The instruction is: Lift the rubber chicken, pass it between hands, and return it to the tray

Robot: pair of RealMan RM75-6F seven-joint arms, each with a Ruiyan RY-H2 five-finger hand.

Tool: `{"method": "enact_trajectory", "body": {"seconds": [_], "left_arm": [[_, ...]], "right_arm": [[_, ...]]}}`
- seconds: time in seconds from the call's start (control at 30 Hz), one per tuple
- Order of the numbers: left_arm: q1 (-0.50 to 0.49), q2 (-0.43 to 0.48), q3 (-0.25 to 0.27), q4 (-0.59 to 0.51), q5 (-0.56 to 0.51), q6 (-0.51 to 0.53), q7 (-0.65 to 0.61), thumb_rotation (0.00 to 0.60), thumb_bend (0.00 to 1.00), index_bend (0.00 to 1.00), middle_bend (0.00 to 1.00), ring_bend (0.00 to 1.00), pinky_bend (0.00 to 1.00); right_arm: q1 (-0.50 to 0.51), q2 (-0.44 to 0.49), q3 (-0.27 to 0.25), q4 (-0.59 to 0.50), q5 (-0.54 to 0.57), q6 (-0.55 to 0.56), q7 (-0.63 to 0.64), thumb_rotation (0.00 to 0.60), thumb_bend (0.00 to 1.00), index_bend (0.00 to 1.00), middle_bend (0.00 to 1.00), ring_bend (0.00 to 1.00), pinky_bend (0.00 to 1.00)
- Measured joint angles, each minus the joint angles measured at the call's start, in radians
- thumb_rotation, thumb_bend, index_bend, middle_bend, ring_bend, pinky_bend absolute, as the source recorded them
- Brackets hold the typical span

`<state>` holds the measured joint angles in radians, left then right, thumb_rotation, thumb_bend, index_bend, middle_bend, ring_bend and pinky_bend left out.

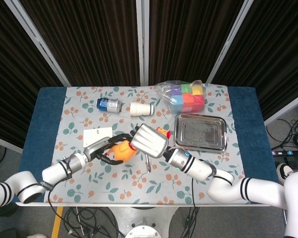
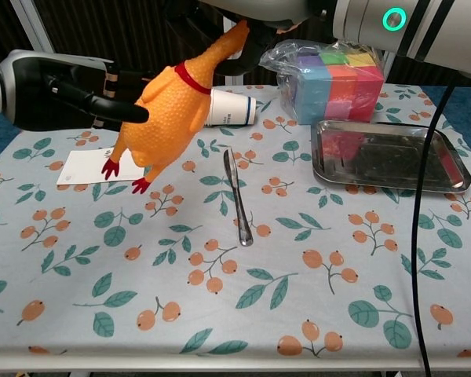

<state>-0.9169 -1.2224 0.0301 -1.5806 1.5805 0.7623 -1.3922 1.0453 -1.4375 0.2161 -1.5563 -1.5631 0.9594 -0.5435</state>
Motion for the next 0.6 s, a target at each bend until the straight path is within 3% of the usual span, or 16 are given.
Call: {"method": "enact_trajectory", "body": {"seconds": [0.27,0.37,0.47,0.53,0.6], "left_arm": [[-0.007,-0.016,-0.025,-0.017,-0.092,-0.071,0.112,0.600,0.23,0.14,0.08,0.08,0.20],[-0.013,-0.021,-0.032,-0.012,-0.095,-0.095,0.108,0.600,0.23,0.15,0.13,0.10,0.20],[-0.016,-0.025,-0.038,-0.007,-0.101,-0.108,0.108,0.600,0.24,0.24,0.26,0.21,0.25],[-0.014,-0.029,-0.045,-0.005,-0.117,-0.109,0.114,0.600,0.27,0.34,0.37,0.31,0.32],[-0.007,-0.035,-0.055,-0.003,-0.145,-0.107,0.127,0.600,0.33,0.47,0.51,0.45,0.46]], "right_arm": [[-0.005,-0.021,0.005,-0.008,0.009,0.022,-0.024,0.600,0.66,0.87,0.71,0.70,0.89],[-0.005,-0.027,0.003,-0.009,0.009,0.026,-0.026,0.600,0.66,0.87,0.71,0.70,0.89],[-0.007,-0.031,0.003,-0.011,0.008,0.032,-0.029,0.600,0.66,0.87,0.71,0.70,0.89],[-0.008,-0.031,0.001,-0.015,0.008,0.033,-0.029,0.600,0.66,0.87,0.71,0.70,0.89],[-0.010,-0.029,-0.002,-0.020,0.006,0.033,-0.027,0.600,0.66,0.87,0.71,0.70,0.89]]}}
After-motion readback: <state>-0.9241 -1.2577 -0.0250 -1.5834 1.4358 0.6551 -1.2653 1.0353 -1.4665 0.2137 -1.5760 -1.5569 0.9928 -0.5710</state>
